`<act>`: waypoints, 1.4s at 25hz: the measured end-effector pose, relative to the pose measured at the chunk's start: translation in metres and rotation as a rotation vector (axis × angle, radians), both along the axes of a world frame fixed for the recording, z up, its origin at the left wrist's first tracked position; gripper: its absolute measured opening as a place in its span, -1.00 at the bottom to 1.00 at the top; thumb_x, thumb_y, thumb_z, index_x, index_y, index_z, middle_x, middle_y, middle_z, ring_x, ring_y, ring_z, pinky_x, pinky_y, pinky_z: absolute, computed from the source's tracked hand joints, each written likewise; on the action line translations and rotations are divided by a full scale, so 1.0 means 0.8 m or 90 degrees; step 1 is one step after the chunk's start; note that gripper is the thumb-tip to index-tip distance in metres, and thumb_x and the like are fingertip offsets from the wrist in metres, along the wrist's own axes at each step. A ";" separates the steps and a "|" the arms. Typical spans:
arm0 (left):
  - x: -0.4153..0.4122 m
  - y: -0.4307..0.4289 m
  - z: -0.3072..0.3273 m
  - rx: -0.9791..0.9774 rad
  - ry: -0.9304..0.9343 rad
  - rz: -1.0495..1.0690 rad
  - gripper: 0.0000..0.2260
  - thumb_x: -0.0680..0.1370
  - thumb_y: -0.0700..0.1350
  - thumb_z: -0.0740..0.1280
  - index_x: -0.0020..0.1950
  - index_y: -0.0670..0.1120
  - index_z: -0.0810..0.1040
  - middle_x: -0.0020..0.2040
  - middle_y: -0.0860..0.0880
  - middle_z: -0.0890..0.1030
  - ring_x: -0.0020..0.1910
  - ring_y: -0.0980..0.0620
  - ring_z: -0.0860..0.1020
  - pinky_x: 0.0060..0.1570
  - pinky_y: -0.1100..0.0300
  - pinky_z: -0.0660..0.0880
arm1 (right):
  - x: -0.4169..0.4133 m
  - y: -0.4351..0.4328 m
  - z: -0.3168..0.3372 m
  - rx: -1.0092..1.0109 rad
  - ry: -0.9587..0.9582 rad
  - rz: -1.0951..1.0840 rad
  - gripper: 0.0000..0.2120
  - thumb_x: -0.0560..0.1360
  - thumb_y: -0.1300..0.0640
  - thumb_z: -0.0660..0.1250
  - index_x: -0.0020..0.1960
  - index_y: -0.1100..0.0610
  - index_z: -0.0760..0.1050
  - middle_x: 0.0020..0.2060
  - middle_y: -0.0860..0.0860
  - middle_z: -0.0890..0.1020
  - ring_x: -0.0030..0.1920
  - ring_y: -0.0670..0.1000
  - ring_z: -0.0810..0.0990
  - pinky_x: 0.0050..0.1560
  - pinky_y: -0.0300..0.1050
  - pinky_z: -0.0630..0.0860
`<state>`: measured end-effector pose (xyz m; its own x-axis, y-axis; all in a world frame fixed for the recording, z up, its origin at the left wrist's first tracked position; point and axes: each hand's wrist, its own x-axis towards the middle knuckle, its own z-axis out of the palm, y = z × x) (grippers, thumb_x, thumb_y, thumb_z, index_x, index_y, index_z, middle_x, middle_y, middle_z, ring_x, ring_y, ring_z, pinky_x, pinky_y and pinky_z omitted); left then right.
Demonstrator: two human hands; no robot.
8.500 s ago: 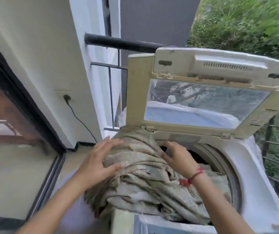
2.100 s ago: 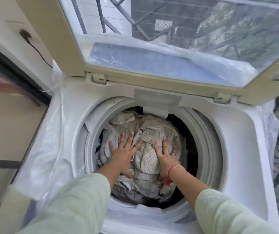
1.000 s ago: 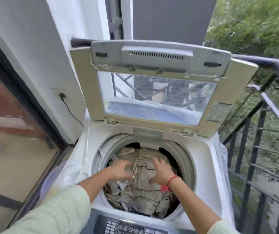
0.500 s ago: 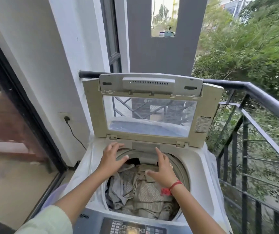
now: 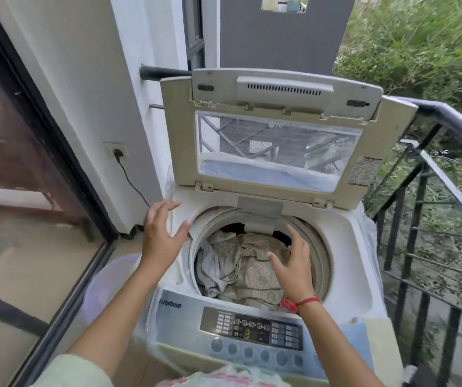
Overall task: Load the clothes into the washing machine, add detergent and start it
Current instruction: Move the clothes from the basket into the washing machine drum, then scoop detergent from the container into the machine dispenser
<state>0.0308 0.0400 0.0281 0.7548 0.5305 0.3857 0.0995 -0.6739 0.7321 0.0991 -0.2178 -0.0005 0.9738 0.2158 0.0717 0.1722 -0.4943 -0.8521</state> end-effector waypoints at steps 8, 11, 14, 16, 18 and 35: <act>-0.090 0.143 -0.013 -0.061 -0.094 0.083 -0.73 0.49 -0.22 0.38 0.19 -0.14 0.51 0.21 -0.09 0.46 0.24 0.06 0.37 0.18 0.49 0.21 | -0.056 0.133 0.013 0.086 -0.100 -0.086 -0.63 0.48 0.24 0.34 0.27 0.07 0.40 0.11 -0.03 0.43 0.07 -0.08 0.49 0.16 0.03 0.49; -0.144 0.233 -0.018 -0.072 -0.136 0.168 -0.75 0.47 -0.15 0.34 0.14 -0.13 0.54 0.08 0.06 0.48 0.16 0.01 0.45 0.21 0.28 0.35 | -0.086 0.206 0.026 0.117 -0.154 -0.032 -0.66 0.49 0.23 0.34 0.24 0.08 0.42 0.12 0.00 0.46 0.04 -0.11 0.50 0.04 -0.15 0.50; -0.187 0.302 -0.033 -0.120 -0.121 0.213 -0.74 0.46 -0.08 0.30 0.14 -0.09 0.54 0.04 0.11 0.48 0.12 0.04 0.48 0.16 0.18 0.38 | -0.110 0.272 0.035 0.098 -0.214 0.037 -0.66 0.48 0.20 0.34 0.23 0.09 0.43 0.10 -0.03 0.45 0.09 -0.03 0.49 0.02 -0.24 0.47; -0.204 0.328 -0.041 -0.143 -0.111 0.208 -0.75 0.48 -0.07 0.30 0.14 -0.05 0.53 0.05 0.16 0.48 0.13 0.11 0.46 0.15 0.27 0.34 | -0.127 0.306 0.038 0.093 -0.200 0.083 -0.65 0.47 0.25 0.35 0.22 0.02 0.42 0.10 -0.05 0.45 0.09 -0.04 0.49 -0.01 -0.31 0.46; -0.214 0.349 -0.050 -0.170 -0.103 0.209 -0.78 0.50 -0.09 0.31 0.14 -0.01 0.52 0.08 0.15 0.50 0.14 0.14 0.45 0.17 0.27 0.32 | -0.140 0.328 0.033 0.079 -0.187 0.126 -0.62 0.47 0.26 0.36 0.21 -0.03 0.42 0.08 -0.05 0.44 0.10 -0.05 0.49 -0.02 -0.35 0.42; -0.090 0.266 -0.058 -0.159 -0.015 -0.012 -0.74 0.45 -0.03 0.30 0.12 -0.02 0.54 0.03 0.16 0.49 0.10 0.09 0.47 0.13 0.21 0.37 | -0.096 0.246 0.012 -0.008 -0.180 0.010 -0.62 0.44 0.29 0.38 0.23 0.08 0.46 0.06 -0.01 0.47 0.03 -0.19 0.44 0.10 -0.51 0.32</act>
